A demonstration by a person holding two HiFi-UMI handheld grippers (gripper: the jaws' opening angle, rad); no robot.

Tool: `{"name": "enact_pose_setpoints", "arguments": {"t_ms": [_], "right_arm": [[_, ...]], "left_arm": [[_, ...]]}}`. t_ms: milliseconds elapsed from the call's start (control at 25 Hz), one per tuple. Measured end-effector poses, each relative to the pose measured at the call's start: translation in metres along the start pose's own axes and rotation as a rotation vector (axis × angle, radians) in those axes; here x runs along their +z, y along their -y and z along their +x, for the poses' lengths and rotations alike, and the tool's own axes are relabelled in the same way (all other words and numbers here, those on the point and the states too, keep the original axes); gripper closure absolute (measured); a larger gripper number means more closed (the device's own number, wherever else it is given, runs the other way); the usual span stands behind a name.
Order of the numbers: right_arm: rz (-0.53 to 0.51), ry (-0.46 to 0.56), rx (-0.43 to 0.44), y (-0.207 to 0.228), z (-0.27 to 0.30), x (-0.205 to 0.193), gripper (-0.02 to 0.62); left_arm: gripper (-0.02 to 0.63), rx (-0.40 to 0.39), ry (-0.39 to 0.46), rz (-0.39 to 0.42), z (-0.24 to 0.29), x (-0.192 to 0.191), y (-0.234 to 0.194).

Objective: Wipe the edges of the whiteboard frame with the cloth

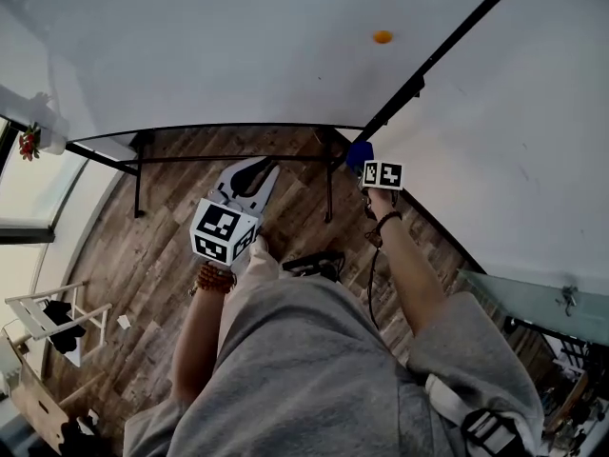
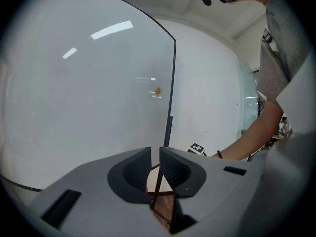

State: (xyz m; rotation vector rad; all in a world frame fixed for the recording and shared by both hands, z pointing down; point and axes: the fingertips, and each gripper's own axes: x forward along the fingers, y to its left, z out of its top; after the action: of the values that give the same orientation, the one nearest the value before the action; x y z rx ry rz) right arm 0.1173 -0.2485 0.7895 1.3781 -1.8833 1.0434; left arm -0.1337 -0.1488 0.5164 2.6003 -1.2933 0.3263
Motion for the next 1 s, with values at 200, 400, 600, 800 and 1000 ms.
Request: {"name": "enact_pose_setpoints", "arguments": {"t_ms": [200,400,600,800,1000], "right_arm": [[-0.089,0.067,-0.061,-0.025,-0.033,-0.001,0.472],[-0.14,0.199,-0.023,-0.062,-0.062,0.01,0.472],[-0.198,0.318,-0.016,-0.101,-0.096,0.023,0.472],[-0.317,0.435,-0.015,-0.134,-0.13,0.043,0.472],[-0.387,0.56,-0.008,-0.159,-0.164,0.056,0.472]], "left_arm": [[0.548,0.004,0.008,0.021,0.012,0.001,-0.003],[0.548,0.039,0.003,0.038,0.026,-0.005,-0.009],[0.548,0.071,0.012,0.058,0.032,-0.006,-0.01],[0.548,0.121,0.022,0.082,0.031,-0.003,-0.011],[0.548,0.175,0.076,0.087,0.029,0.006,-0.014]]}}
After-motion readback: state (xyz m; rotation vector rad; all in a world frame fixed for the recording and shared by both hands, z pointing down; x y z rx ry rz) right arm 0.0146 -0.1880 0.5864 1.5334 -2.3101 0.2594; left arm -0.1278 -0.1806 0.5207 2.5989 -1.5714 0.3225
